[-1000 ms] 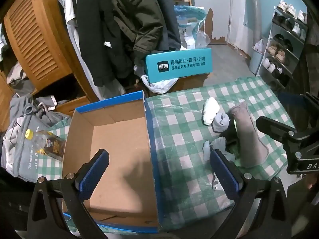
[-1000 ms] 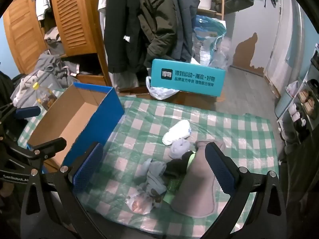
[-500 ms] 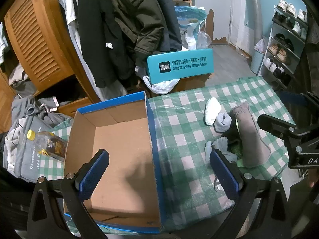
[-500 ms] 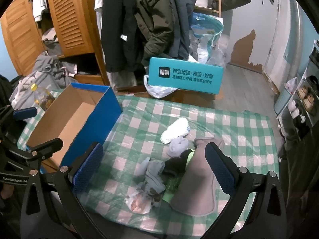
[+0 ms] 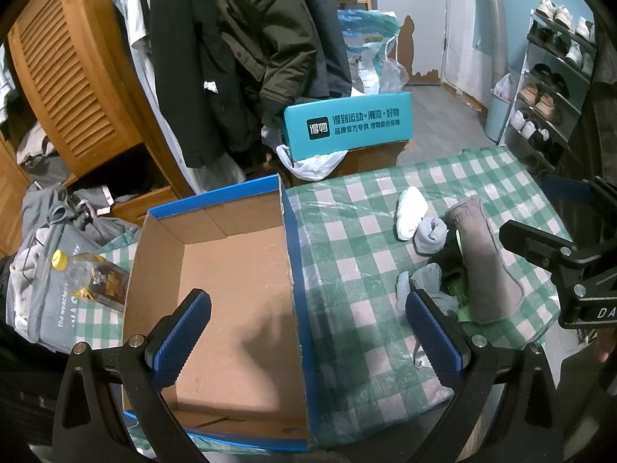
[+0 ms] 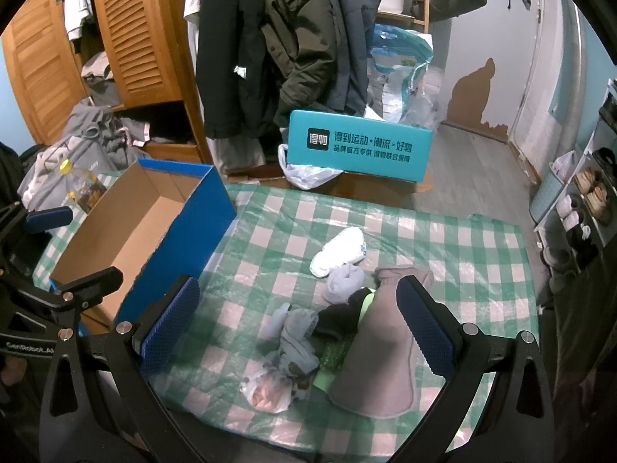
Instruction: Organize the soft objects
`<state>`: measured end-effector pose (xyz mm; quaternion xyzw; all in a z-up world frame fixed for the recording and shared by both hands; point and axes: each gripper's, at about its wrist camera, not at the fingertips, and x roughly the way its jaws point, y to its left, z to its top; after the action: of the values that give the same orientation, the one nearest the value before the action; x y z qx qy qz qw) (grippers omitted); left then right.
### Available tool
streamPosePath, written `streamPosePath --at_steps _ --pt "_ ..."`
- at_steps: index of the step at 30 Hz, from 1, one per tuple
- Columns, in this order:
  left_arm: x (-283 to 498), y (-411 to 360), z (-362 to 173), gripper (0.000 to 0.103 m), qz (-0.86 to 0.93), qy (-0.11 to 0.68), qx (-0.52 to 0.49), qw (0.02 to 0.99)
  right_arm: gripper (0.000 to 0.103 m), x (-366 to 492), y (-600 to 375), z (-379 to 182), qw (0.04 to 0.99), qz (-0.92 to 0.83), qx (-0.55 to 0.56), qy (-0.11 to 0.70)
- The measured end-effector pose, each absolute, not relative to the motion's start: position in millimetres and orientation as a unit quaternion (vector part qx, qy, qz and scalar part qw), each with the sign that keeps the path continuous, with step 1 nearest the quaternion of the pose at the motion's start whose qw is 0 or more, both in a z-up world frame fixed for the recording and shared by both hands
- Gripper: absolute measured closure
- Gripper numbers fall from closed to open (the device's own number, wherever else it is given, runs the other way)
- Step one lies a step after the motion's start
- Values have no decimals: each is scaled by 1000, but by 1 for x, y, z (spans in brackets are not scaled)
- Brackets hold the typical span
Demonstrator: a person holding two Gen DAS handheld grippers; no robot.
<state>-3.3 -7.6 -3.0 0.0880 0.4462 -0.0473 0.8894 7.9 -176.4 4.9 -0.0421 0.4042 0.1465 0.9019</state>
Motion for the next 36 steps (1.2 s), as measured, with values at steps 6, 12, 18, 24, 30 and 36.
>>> streamPosePath --at_steps 6,12,18,24,30,36 --pt "-4 -8 -3 1 -47 446 88 889 2 8 -177 5 902 147 -43 404" --pt "-4 -9 -4 1 -47 446 89 889 2 8 -178 5 902 147 -43 405" --pt "-4 -9 -4 1 -46 446 89 889 2 8 -177 5 901 146 -43 406" --pt "-4 -9 -4 1 -46 447 89 889 2 10 -181 4 901 145 -42 407" --pt "-4 -9 -4 1 -46 447 89 889 2 9 -181 3 901 146 -44 407" --pt "-4 -9 -4 1 -46 447 89 889 2 9 -181 3 900 146 -43 408"
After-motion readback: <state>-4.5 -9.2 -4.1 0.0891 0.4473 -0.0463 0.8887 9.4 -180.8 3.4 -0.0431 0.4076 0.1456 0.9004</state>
